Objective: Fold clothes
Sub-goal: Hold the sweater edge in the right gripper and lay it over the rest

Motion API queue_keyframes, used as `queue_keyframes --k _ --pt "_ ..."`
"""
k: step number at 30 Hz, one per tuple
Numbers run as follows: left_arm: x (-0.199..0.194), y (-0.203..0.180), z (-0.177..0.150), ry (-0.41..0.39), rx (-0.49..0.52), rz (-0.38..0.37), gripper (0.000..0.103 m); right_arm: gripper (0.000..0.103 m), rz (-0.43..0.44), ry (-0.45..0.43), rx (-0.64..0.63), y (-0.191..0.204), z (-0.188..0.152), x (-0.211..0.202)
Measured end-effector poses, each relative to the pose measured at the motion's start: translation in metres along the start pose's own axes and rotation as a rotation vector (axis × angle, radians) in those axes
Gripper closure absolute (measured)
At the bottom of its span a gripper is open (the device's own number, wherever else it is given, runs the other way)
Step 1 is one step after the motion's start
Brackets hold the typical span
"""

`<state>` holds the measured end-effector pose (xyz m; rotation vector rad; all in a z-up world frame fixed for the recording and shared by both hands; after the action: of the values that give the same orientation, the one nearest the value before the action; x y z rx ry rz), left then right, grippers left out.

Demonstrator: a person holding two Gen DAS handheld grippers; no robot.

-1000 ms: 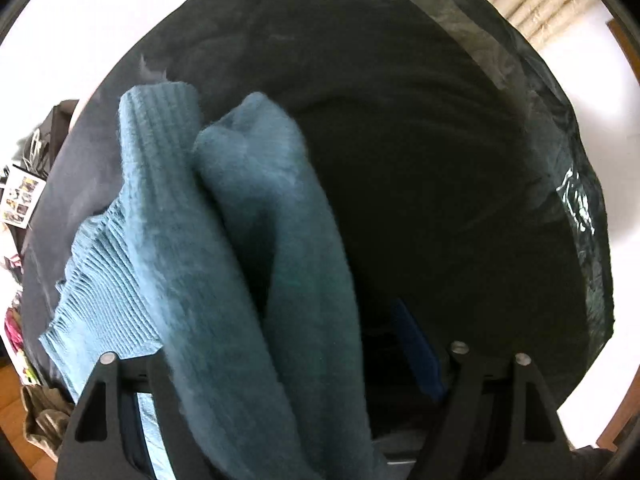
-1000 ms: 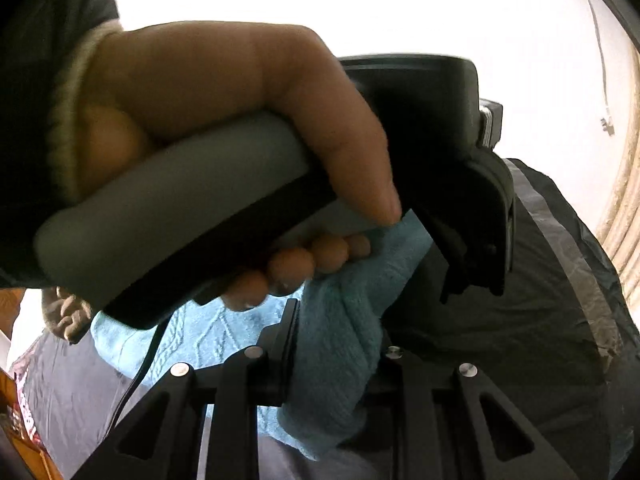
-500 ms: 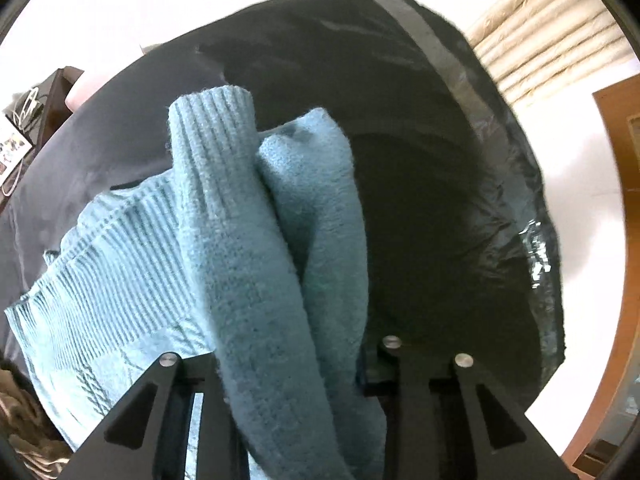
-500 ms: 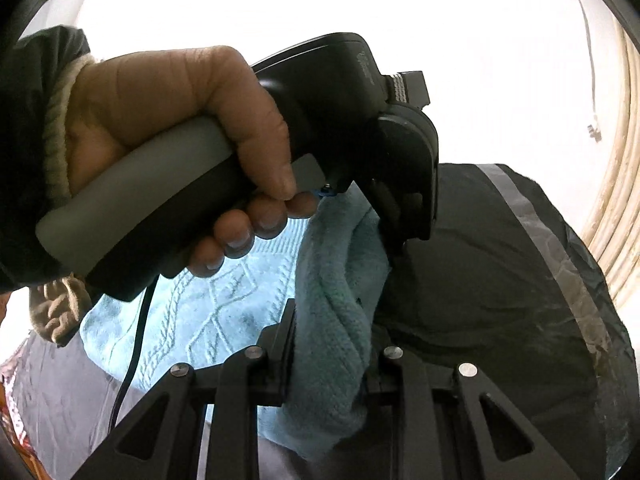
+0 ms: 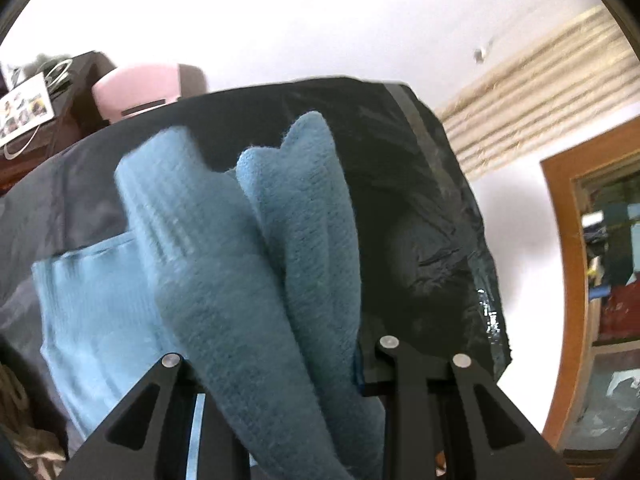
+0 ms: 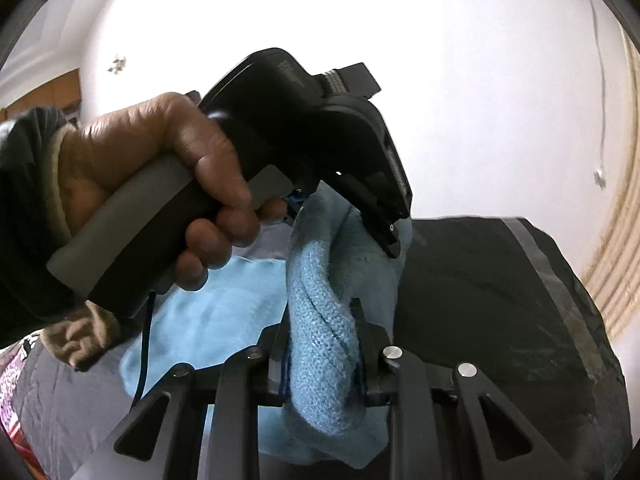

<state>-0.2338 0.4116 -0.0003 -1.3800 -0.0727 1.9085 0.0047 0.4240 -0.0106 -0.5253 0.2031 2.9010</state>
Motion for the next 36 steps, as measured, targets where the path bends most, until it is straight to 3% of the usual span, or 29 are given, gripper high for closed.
queue_keyframes --k 5,17,26,33,36 --pt "-0.035 0.044 -0.012 -0.049 -0.063 -0.011 0.074 0.079 0.066 -0.004 -0.054 0.049 0.004 0.006" --pt "-0.061 0.127 -0.053 -0.138 -0.159 -0.079 0.074 0.079 0.162 0.049 -0.153 0.133 -0.015 0.027" --pt "-0.068 0.177 -0.072 -0.202 -0.17 -0.199 0.075 0.079 0.203 0.098 -0.2 0.163 -0.032 0.053" --pt "-0.08 0.195 -0.073 -0.252 -0.156 -0.289 0.074 0.079 0.227 0.071 -0.229 0.176 -0.025 0.063" --pt "-0.075 0.216 -0.081 -0.263 -0.195 -0.311 0.074 0.079 0.241 0.078 -0.29 0.236 -0.039 0.025"
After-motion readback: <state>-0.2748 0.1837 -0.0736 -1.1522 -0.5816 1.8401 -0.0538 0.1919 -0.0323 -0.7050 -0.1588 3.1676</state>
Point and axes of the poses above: each gripper's, at about its wrist camera, not at the fingertips, and x roughly the way its jaws point, y to its left, z to its top, the point moved 3 cm from there along x, roughly the way its jaws point, and after that the axes turned 14 degrees about -y, right-handed, at the moved point
